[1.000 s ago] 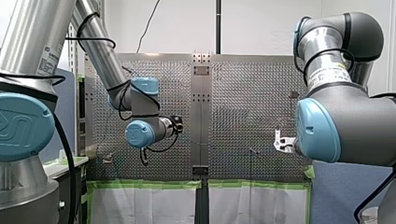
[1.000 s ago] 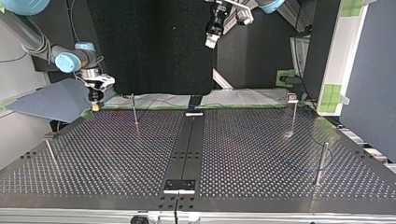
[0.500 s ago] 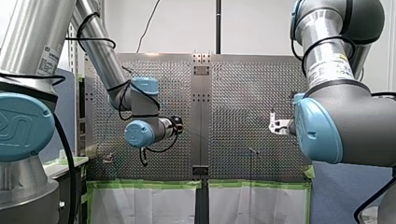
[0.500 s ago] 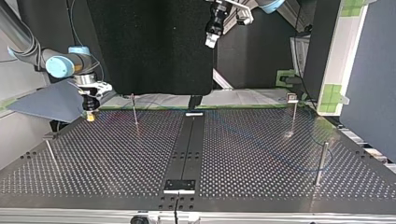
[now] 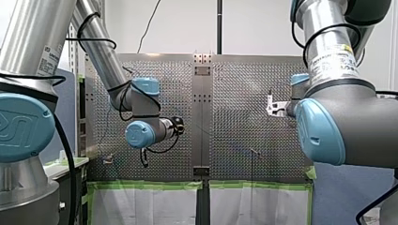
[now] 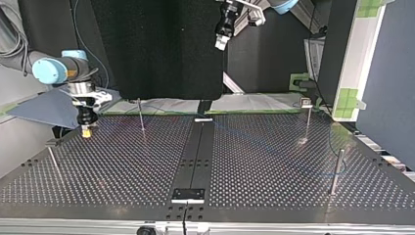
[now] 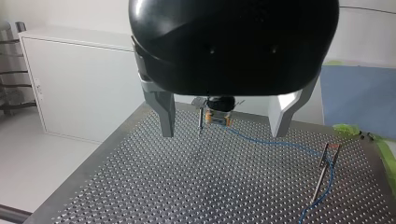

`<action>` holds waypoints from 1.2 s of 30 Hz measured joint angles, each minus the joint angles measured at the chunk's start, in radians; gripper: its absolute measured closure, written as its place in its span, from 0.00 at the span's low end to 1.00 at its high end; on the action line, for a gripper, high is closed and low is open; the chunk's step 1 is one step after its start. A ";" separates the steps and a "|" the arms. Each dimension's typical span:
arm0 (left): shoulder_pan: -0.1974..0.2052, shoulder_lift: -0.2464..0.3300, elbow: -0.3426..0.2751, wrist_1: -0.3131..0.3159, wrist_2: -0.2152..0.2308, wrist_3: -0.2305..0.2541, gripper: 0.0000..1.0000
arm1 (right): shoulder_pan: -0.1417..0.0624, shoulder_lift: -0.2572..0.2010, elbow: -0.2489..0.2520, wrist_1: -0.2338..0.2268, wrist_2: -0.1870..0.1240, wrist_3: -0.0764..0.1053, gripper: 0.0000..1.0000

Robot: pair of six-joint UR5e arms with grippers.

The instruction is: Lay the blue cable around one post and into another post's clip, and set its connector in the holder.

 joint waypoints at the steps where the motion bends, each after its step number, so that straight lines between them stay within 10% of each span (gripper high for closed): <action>1: 0.000 0.000 0.000 0.000 0.000 0.000 0.00 | 0.001 -0.006 0.000 0.002 0.000 0.000 0.99; 26: 0.004 0.000 0.000 0.000 0.000 0.000 0.00 | 0.003 -0.071 0.000 0.083 0.135 -0.011 0.99; 36: 0.008 0.000 0.000 -0.001 0.000 0.000 0.00 | -0.001 -0.095 -0.001 0.096 0.140 -0.013 0.99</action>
